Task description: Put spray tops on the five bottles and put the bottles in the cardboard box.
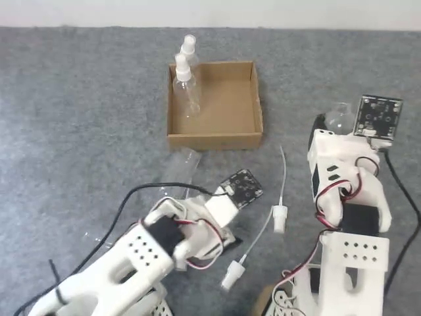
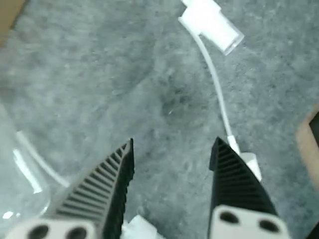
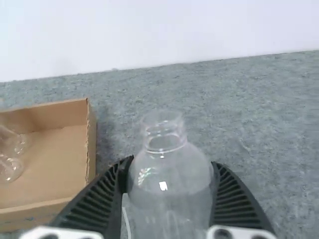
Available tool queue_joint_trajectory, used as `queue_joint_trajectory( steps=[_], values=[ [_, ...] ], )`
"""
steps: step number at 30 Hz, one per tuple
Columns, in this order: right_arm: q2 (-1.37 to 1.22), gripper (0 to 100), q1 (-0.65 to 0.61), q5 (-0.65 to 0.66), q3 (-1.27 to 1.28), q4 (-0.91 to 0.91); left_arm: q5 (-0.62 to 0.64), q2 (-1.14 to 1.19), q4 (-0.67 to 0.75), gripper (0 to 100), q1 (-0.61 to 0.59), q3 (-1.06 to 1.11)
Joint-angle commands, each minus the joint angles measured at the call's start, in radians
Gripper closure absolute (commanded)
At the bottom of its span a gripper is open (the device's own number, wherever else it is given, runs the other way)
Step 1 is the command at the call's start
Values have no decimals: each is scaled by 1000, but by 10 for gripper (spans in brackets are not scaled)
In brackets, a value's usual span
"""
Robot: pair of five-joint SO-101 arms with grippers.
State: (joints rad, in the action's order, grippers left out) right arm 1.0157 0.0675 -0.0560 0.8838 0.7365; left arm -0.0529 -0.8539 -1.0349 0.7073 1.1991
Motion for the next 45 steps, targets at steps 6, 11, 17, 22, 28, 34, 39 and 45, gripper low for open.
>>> queue_joint_trajectory(
  steps=[6, 11, 17, 22, 28, 34, 39, 45],
  values=[
    [28, 862, 19, -9, -14, -31, 43, 210, 109, 768, 28, -134],
    [28, 862, 21, -9, -14, -31, 75, 345, 112, 768, 37, -232],
    [31, 862, 54, -11, -14, -33, 121, 509, 114, 769, 103, -308],
    [30, 862, 53, -11, -14, -33, 144, 635, 114, 776, 112, -366],
    [30, 862, 51, -11, -14, -33, 143, 763, 109, 873, 112, -452],
    [30, 862, 50, -11, -14, -33, 138, 809, 106, 923, 109, -483],
    [30, 862, 50, -11, -14, -33, 135, 809, 106, 991, 104, -486],
    [30, 862, 50, -11, -14, -33, 135, 807, 61, 989, 43, -524]
  ],
)
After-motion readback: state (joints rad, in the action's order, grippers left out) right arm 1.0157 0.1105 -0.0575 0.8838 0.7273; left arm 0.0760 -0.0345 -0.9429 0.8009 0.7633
